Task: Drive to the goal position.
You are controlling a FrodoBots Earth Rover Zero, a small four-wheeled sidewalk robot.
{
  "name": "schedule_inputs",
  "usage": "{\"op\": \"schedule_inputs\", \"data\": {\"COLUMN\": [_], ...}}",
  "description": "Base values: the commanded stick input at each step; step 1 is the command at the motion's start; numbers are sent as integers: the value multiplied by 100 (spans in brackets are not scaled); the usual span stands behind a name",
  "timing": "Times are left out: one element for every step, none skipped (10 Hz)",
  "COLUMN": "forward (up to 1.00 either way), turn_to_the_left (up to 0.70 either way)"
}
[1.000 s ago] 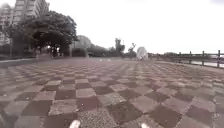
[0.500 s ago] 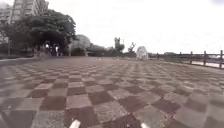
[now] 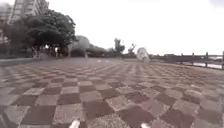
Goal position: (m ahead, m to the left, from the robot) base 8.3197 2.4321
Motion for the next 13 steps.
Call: {"op": "schedule_inputs", "data": {"forward": [70,70,70,70,70,70,70,70,70,70,70,70,70], "turn_to_the_left": [0,0,0,0,0,0,0,0,0,0,0,0,0]}}
